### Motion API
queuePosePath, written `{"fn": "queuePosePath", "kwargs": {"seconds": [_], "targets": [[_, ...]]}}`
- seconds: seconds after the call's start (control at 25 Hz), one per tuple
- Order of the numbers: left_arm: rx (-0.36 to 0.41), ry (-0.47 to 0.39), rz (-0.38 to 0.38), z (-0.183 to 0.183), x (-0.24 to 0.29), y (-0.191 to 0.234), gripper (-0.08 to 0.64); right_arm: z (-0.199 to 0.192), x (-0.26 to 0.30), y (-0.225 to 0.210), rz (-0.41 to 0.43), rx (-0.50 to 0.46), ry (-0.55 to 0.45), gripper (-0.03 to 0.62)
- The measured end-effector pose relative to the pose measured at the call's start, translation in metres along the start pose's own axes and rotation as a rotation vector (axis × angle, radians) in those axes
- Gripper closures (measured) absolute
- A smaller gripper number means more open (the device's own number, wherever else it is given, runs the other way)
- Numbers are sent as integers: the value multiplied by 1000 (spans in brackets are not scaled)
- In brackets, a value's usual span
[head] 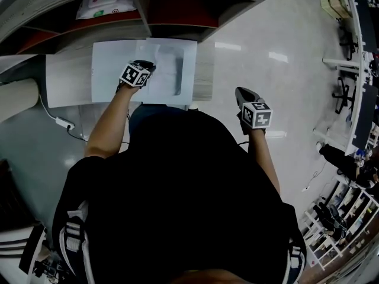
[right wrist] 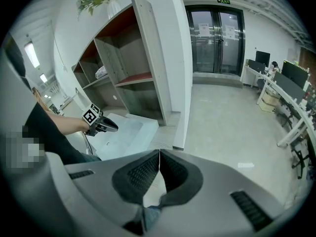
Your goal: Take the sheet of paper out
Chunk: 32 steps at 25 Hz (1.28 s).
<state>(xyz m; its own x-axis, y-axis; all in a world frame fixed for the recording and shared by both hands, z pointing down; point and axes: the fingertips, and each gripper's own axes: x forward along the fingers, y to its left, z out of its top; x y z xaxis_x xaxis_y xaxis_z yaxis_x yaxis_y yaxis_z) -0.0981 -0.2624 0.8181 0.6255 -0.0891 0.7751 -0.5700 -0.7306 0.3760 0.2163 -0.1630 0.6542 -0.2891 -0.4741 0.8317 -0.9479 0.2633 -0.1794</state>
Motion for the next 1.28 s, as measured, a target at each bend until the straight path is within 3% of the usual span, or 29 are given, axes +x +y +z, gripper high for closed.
{"fn": "queuePosePath", "kwargs": {"seconds": [0.28,1.28], "targets": [[-33,57,-41,-14,14,1,505,-11,1,3,-3,17,10,578],[-47,184,-60,-29,52,8,474,-21,3,8,-12,55,31,578]]}}
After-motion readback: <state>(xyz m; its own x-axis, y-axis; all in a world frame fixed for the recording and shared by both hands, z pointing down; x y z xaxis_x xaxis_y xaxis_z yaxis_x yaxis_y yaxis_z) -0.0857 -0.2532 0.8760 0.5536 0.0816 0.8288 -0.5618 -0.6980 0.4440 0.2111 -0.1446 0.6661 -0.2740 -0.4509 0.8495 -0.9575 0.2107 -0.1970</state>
